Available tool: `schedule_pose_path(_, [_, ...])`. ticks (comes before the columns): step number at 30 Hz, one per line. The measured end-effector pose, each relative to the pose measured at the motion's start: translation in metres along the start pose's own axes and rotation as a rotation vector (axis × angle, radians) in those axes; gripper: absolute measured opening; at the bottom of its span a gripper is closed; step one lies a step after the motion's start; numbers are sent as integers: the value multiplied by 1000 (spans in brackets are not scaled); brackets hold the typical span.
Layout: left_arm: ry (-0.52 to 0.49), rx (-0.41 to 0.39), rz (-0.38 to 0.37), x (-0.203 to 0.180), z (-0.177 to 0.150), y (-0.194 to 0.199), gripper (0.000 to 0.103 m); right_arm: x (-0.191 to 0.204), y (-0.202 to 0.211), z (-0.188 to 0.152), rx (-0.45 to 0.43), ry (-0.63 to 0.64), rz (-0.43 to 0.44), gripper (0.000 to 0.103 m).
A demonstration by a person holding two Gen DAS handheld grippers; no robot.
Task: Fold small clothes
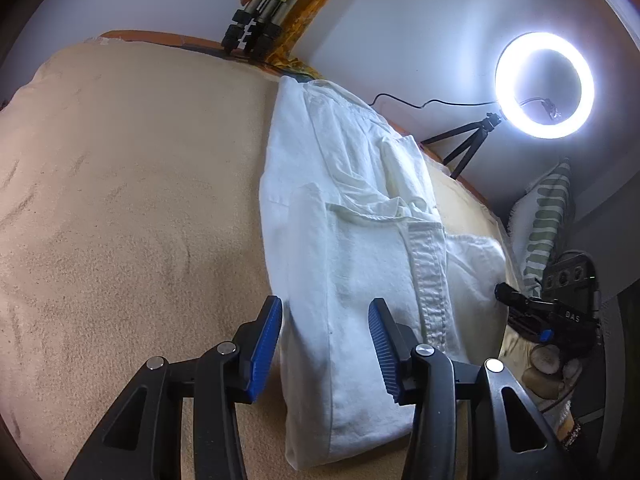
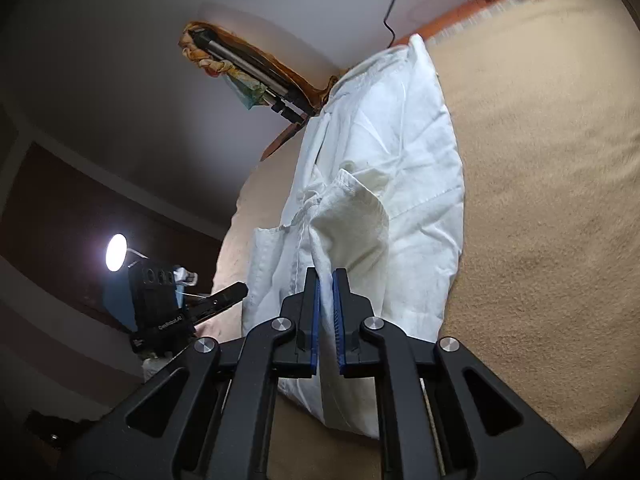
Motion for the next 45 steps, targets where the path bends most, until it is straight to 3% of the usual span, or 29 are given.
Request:
schedule_pose_path(4, [4, -1, 3, 1, 1, -1, 44, -36, 3, 4, 8, -70, -101, 8])
schedule_pose_path(5, [2, -5, 3, 1, 1, 0, 44, -35, 4, 5, 11, -64, -122, 16])
schedule_pose_path(9, [3, -6, -1, -1, 3, 0, 44, -14, 3, 16, 25, 37, -231, 25])
schedule_pose_path(13, [-10, -1, 0, -6, 2, -2, 44, 2, -10, 24, 71, 145, -375, 26])
schedule_pose_path(16, [-22, -2, 6, -8, 1, -2, 44, 2, -23, 27, 99, 189, -429, 26])
schedule_pose_path(19, [-20, -5, 10, -7, 2, -2, 44, 7, -34, 27, 127, 237, -416, 25])
schedule_pose_path(21, [-17, -10, 16, -4, 3, -2, 44, 11, -34, 27, 126, 212, -283, 9])
schedule_pose_path(23, [-8, -14, 20, -1, 5, -2, 43, 8, -27, 31, 88, 156, -137, 8])
schedule_pose_path(24, [-4, -16, 23, 1, 6, -2, 43, 2, -24, 33, 74, 137, -113, 8])
schedule_pose_path(30, [-15, -36, 62, 3, 9, -3, 43, -30, -19, 36, 47, 71, -182, 9])
schedule_pose_path(34, [-37, -76, 81, -3, 12, 4, 43, -8, -3, 39, 4, 126, -250, 34])
schedule_pose_path(37, [-89, -121, 88, -13, 13, 14, 43, 14, 12, 29, -11, 183, -302, 36])
schedule_pose_path(41, [-150, -130, 79, -25, 7, 15, 43, 47, 11, 0, 66, 281, -301, 36])
schedule_pose_path(45, [-168, -116, 74, -32, 3, 12, 40, 42, 12, -34, 164, 317, -319, 36])
Point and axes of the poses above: each gripper's, at about its wrist camera, not at the fingertips, and y roughly against the way its jaws point, x to its left, z to its top, the point moved 4 cm from there along -y, roughly the way its jaws point, and after that the axes turned 12 degrees about z, right-handed, at the moved point
